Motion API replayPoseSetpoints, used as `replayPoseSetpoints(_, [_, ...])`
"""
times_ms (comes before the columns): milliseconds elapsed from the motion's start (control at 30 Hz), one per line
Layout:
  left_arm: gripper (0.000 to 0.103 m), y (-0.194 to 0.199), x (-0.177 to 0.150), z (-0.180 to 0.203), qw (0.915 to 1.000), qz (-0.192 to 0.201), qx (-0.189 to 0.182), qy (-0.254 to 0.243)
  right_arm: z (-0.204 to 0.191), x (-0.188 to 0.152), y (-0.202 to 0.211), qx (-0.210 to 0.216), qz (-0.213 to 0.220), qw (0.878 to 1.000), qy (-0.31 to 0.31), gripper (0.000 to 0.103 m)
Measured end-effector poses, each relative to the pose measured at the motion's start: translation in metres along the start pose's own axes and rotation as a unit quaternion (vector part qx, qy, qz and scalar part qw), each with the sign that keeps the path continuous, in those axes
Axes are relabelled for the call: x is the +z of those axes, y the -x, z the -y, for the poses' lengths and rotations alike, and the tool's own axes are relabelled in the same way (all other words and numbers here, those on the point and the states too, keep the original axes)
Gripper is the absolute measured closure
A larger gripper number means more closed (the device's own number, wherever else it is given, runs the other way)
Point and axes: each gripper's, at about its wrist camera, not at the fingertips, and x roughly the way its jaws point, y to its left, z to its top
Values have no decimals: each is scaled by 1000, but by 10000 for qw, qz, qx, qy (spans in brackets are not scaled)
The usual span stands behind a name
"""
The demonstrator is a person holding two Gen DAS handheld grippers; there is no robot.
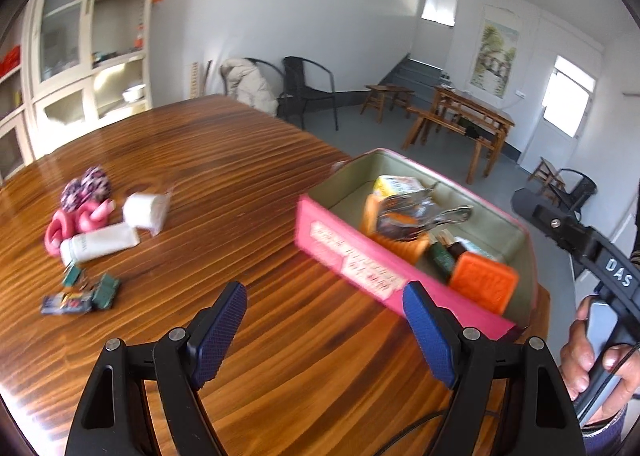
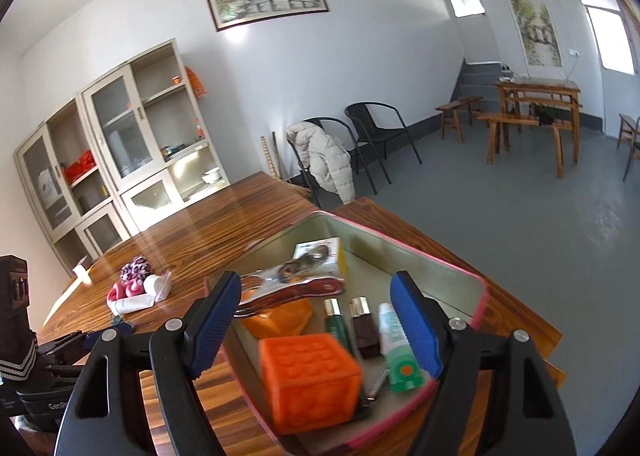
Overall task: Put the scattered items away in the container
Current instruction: 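Move both grippers back toward the pink hair curlers on the table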
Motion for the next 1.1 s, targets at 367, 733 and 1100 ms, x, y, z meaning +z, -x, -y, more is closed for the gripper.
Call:
replayPoseSetpoints(367, [21, 39, -44, -124, 9871, 80, 927, 1305, -94, -15, -21, 962, -371, 9906, 900, 22])
replayPoseSetpoints(733, [1, 80, -64, -197, 9660, 453, 1688, 1905, -191, -53, -90, 1665, -1332, 9633, 1630, 22])
replayPoseSetpoints(1100, [1, 81, -66, -207, 9632, 326, 1747, 2017, -222, -66, -154, 1639, -1827, 9543, 1705, 22])
